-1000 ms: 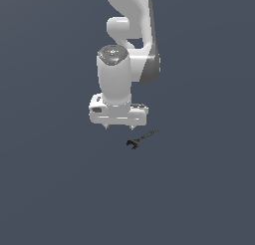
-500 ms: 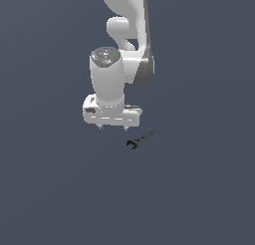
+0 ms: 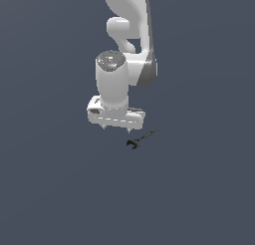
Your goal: Pick up the object and move it to a goal position.
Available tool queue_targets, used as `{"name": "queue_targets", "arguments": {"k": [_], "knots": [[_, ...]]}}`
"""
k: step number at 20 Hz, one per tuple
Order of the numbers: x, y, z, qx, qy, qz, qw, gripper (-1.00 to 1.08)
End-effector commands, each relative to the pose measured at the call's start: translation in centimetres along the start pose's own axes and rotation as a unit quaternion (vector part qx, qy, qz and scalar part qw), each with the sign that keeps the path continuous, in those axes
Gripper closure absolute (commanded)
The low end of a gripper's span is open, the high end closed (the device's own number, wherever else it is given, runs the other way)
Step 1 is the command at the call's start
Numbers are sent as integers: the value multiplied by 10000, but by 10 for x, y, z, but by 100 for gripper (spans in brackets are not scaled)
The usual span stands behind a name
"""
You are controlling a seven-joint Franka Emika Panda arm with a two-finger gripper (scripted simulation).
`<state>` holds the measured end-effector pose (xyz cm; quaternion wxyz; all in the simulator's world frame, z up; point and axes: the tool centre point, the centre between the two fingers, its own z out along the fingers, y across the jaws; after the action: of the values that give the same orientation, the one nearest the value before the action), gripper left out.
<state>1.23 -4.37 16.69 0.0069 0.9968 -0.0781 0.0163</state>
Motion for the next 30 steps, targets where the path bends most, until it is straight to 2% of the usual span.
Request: {"name": "queue_targets", "arguments": {"k": [1,8,15,22,30], "knots": [[-2,-6,4,10,-9,179,9998,-92],[-9,-26,21,39,-42,885,9961,-92],[-18,-48,38,55,-81,1672,9859,-92],[-29,-69,56,55,-118,2451,9694,-92],[-43,-91,75,36,-152,3326,9429,-92]]}}
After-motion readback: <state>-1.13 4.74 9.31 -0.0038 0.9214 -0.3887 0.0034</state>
